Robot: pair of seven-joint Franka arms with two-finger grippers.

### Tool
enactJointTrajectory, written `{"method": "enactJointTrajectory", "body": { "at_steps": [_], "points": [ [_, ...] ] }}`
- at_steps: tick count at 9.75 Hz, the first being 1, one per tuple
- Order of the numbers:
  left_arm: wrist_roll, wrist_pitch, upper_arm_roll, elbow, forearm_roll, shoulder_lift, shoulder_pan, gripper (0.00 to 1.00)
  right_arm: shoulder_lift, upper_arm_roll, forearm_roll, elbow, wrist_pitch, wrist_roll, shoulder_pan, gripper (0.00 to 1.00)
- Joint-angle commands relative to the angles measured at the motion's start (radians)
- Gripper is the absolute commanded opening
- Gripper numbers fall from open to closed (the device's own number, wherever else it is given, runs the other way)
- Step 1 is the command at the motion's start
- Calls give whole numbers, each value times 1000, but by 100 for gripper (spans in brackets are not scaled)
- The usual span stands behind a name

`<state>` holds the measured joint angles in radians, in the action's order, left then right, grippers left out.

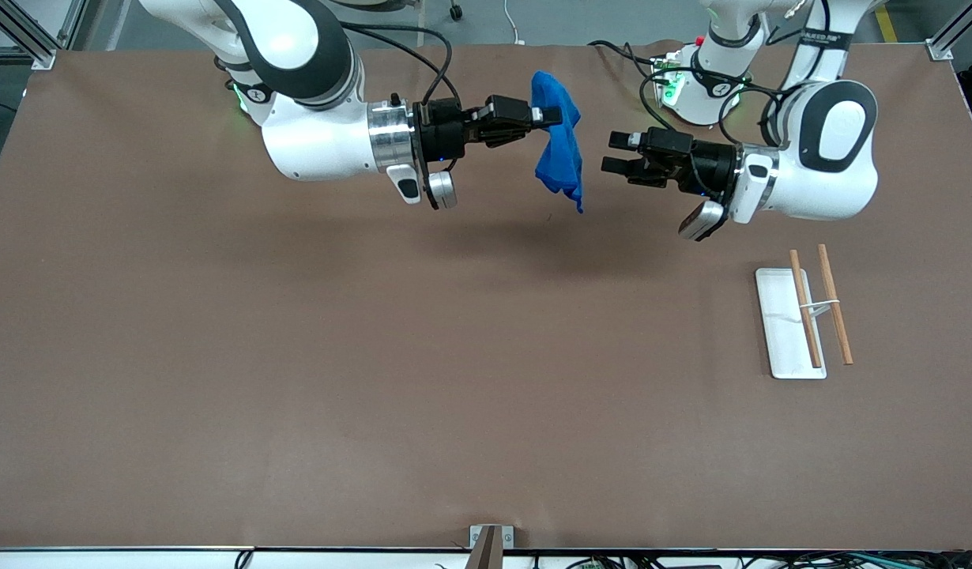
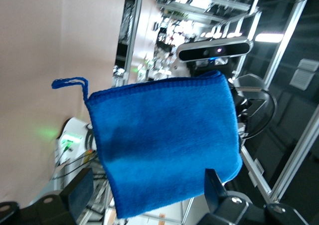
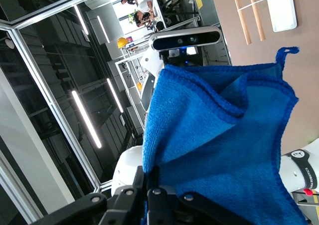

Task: Right arm passes towel to left arm to hang
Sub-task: 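Carry the towel toward the left gripper and let it grasp the towel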

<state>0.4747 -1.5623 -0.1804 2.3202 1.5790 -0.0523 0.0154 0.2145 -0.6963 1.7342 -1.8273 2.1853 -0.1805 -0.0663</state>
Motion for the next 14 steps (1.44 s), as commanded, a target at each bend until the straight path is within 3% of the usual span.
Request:
{"method": "enactJointTrajectory", "body": {
  "at_steps": [1,4,6,7,8,9,10,14],
  "points": [
    [59,-61,-26,96,102,-38,-3,95,5,-8,34,10,11,-22,-3,0],
    [114,-137,-95,143,191,-38,-3,94,5,-9,34,8,25,-22,-12,0],
    [116,-139,-97,154,194,-35,-5,90,5,-14,36,10,24,-17,-6,0],
    [116,-139,-97,153,194,-38,-2,78,5,-14,36,8,25,-17,-6,0],
    [116,-139,-96,150,211,-41,3,50,5,-14,36,8,25,-19,-6,0],
    [116,-139,-96,150,237,-49,5,14,5,-14,36,8,25,-19,-7,0],
    [116,-139,-94,150,249,-49,5,0,5,-14,36,8,25,-19,-7,0],
    [116,-137,-93,143,251,-52,29,0,5,-14,36,6,27,-21,-7,0]
  ]
}}
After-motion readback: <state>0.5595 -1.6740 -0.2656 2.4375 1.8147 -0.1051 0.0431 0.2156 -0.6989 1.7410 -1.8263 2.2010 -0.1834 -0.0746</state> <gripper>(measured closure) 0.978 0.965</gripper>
